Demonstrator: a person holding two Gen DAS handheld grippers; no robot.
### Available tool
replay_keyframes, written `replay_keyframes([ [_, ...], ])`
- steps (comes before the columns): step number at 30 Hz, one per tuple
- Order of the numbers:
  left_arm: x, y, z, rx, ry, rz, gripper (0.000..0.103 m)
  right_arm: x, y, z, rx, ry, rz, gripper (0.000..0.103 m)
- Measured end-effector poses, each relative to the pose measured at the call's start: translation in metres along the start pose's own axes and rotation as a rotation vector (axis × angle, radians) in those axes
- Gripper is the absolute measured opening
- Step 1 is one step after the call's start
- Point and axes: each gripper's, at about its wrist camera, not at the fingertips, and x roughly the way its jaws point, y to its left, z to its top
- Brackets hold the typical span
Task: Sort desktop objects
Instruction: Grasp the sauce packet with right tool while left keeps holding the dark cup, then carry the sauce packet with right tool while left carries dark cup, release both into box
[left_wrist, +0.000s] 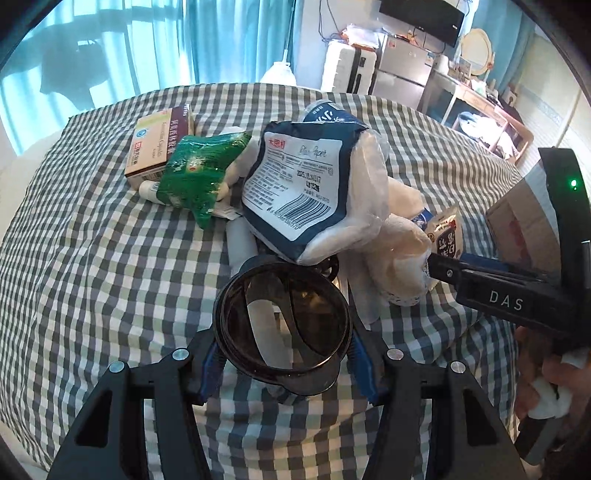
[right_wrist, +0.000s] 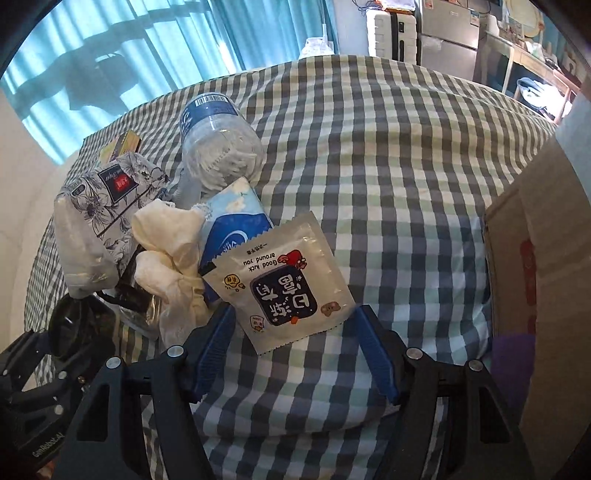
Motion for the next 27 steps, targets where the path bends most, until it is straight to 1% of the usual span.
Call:
replay_keyframes([
  [2,0.001,0.000,0.001,0.004,0.000,-0.003,0.059,-0.001,0.005,-0.001,-0.016,-0.003,0.018,0.065],
  [3,0.000,0.000,0.001,0.007,0.000,-0.001,0.059,-0.001,0.007,0.006,-0.029,-0.003,0.022,0.065],
  [6,0.000,0.000,0.000,0.004,0.011,-0.003,0.059,0.005,0.019,0.012,-0.087,-0.003,-0.056,0.067],
  [7,-0.001,0.000,-0.001,0.002,0.014,-0.004,0.059,0.007,0.019,0.012,-0.089,-0.013,-0.053,0.067],
  [9,-0.002,0.002,-0.002,-0.004,0.023,-0.006,0.059,0.010,0.017,0.014,-0.062,-0.001,-0.031,0.066],
  [12,-0.010,0.004,-0.003,-0.006,0.017,-0.002,0.059,0.008,0.025,0.013,-0.049,0.004,0.004,0.034],
  [16,-0.021,0.005,-0.003,-0.016,0.005,0.008,0.059,-0.012,0.019,0.006,-0.037,-0.001,0.021,0.014],
  [20,-0.034,0.006,-0.005,-0.026,-0.009,0.015,0.059,-0.037,0.014,-0.007,-0.047,-0.008,0.045,0.004],
  [23,-0.043,0.006,-0.008,-0.034,-0.018,0.018,0.059,-0.052,0.019,-0.021,-0.063,-0.020,0.082,0.003],
  [27,-0.059,0.008,-0.009,-0.044,-0.025,0.019,0.059,-0.078,0.032,-0.036,-0.080,-0.043,0.092,0.003],
])
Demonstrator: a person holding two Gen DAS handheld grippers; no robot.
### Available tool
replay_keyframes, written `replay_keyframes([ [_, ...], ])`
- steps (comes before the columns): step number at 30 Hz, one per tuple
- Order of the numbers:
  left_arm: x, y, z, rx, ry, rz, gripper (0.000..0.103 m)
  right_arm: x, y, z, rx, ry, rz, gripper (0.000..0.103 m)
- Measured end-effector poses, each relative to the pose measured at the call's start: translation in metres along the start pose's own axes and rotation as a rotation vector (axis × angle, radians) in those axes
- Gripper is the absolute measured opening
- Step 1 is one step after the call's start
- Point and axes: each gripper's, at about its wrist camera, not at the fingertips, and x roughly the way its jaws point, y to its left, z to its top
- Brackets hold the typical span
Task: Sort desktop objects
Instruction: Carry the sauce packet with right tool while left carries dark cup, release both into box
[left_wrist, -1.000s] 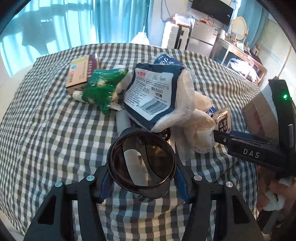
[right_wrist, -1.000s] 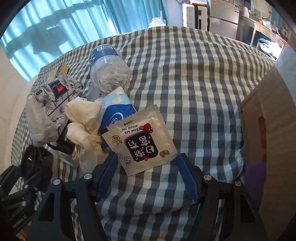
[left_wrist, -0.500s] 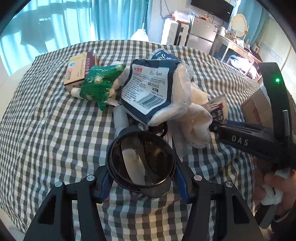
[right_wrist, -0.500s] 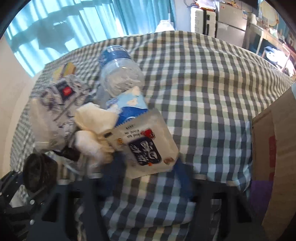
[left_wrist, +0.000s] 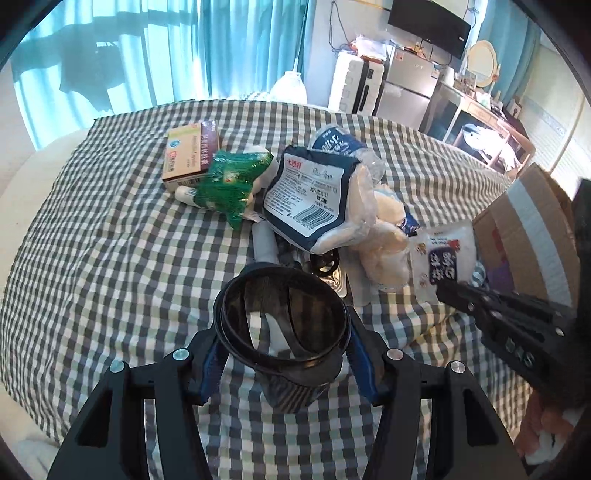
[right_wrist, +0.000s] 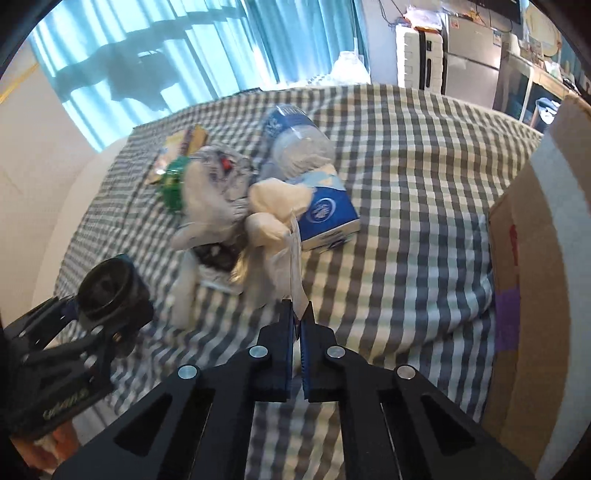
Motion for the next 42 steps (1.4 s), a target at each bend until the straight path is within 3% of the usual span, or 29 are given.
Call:
replay_keyframes([
  [6,-0.041,-0.006,0.009,-0.001,-0.069,-0.026,0.059,-0.054,0.022,-0.001,-0.006,-0.079,0.017,0.003],
  [11,-0.086,-0.033,0.020,0.054,-0.151,-0.082,0.059,-0.119,0.030,0.001,-0.041,-0.180,-0.022,0.003],
  [16,-0.126,-0.087,0.043,0.115,-0.208,-0.169,0.059,-0.186,0.020,0.000,-0.061,-0.239,-0.095,0.003],
  [22,-0.154,-0.174,0.069,0.232,-0.256,-0.287,0.059,-0.247,-0.036,0.006,-0.015,-0.304,-0.165,0.003],
  [24,-0.151,-0.207,0.077,0.277,-0.253,-0.337,0.059,-0.257,-0.068,0.011,0.028,-0.313,-0.199,0.003],
  [30,-0.105,-0.285,0.092,0.351,-0.198,-0.357,0.059,-0.252,-0.150,0.032,0.111,-0.267,-0.265,0.003],
  [37,-0.051,-0.328,0.093,0.389,-0.111,-0.321,0.061,-0.227,-0.223,0.042,0.226,-0.248,-0.315,0.003],
  [38,-0.046,-0.330,0.094,0.391,-0.104,-0.304,0.075,-0.225,-0.230,0.041,0.245,-0.257,-0.326,0.005],
  [39,-0.042,-0.330,0.094,0.394,-0.098,-0.276,0.089,-0.223,-0.237,0.041,0.276,-0.266,-0.342,0.019],
  [40,-0.041,-0.327,0.093,0.391,-0.100,-0.257,0.091,-0.222,-0.241,0.039,0.294,-0.262,-0.348,0.046],
  [42,-0.043,-0.322,0.092,0.397,-0.101,-0.268,0.092,-0.221,-0.243,0.036,0.309,-0.259,-0.357,0.063],
])
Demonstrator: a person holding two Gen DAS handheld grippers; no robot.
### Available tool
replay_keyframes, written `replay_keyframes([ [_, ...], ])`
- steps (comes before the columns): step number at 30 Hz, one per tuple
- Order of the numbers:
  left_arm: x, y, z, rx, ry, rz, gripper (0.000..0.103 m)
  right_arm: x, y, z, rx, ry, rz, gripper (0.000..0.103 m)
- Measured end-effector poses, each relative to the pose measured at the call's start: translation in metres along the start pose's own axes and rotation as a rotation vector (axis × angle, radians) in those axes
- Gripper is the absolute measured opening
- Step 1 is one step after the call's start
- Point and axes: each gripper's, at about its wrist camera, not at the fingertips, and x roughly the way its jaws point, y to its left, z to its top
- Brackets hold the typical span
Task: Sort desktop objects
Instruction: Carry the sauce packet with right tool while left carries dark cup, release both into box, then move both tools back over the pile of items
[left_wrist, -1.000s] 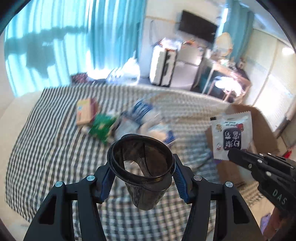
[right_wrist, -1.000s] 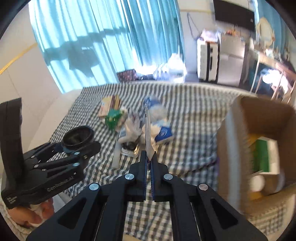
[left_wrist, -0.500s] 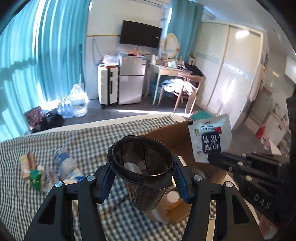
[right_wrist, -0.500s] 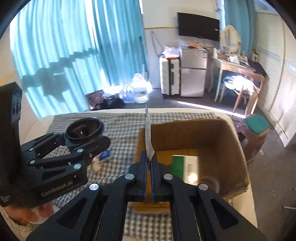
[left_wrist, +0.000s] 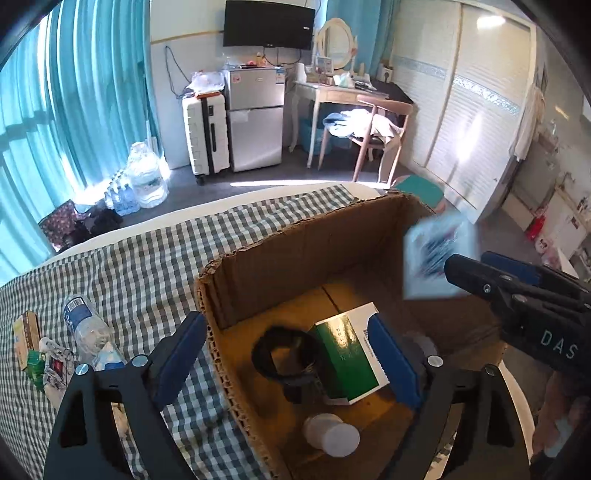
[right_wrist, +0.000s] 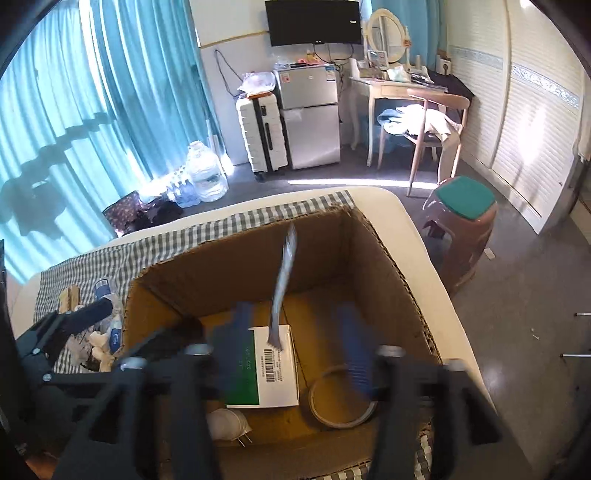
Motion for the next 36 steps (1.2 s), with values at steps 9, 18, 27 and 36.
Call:
replay_keyframes([
  [9,-0.061,0.020,-0.019,0.026,-0.048,0.046,0.099,-0.039,0.007,-0.020,0.031,-0.041,0.040,0.063],
  [18,-0.149,0.123,-0.076,-0.101,-0.090,0.185,0.103,-0.107,0.069,-0.054,-0.055,-0.085,0.106,0.063],
  [27,-0.201,0.241,-0.193,-0.303,-0.038,0.409,0.103,-0.106,0.189,-0.110,-0.156,-0.092,0.299,0.065],
  [36,-0.190,0.271,-0.246,-0.421,0.014,0.358,0.103,-0.062,0.264,-0.151,-0.170,-0.025,0.371,0.065],
])
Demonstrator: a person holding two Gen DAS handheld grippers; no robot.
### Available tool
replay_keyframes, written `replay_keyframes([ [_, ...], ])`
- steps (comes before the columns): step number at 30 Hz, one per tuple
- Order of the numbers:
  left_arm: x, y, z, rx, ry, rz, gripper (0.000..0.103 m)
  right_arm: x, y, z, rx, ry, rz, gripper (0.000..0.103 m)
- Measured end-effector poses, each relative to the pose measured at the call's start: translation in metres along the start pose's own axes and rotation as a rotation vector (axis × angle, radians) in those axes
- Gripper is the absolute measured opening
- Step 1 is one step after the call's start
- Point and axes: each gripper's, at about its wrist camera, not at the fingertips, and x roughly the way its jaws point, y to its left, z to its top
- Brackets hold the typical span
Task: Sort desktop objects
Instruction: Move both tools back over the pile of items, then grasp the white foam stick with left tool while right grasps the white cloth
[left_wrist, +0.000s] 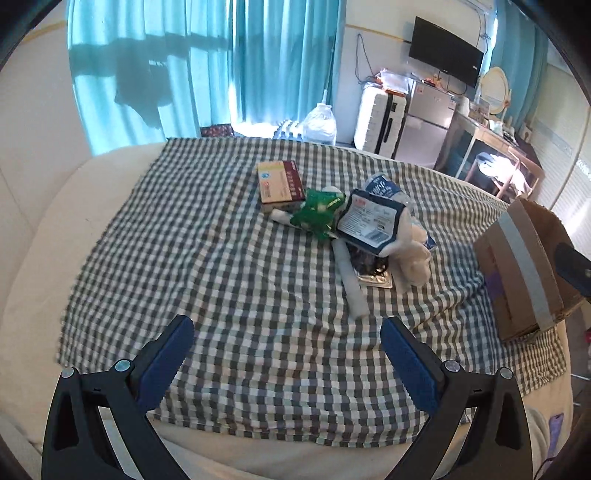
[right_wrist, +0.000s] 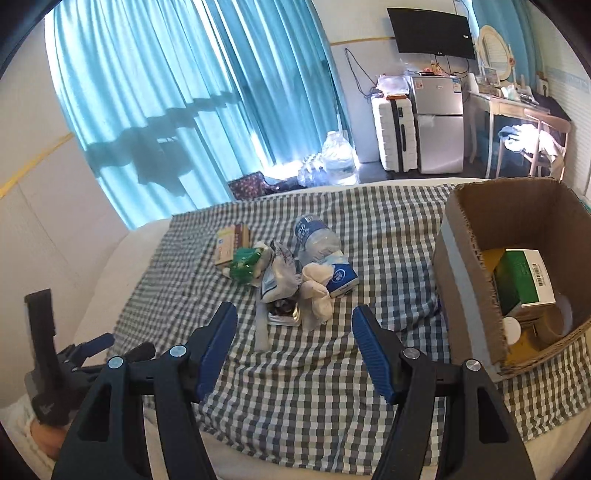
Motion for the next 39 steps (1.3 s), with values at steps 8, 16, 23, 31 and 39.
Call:
replay_keyframes([
  [8,0.058,-0.036,0.000,0.051,0.059,-0.039,0.103,0.065,0.003,-0.012,-0.039,0.093,-0.054,0.065],
  [16,0.126,-0.065,0.004,0.090,0.136,-0.039,0.103,0.119,-0.024,-0.008,-0.018,0.171,-0.062,0.063],
  [23,0.169,-0.070,0.008,0.021,0.192,-0.081,0.102,0.175,-0.035,-0.006,-0.020,0.237,-0.059,0.053],
  [31,0.197,-0.062,0.007,0.024,0.193,-0.042,0.092,0.222,-0.031,-0.006,-0.021,0.304,-0.020,0.038],
  [39,0.177,-0.065,0.007,0.097,0.156,-0.122,0.013,0.225,-0.029,-0.016,-0.018,0.324,0.014,0.007],
])
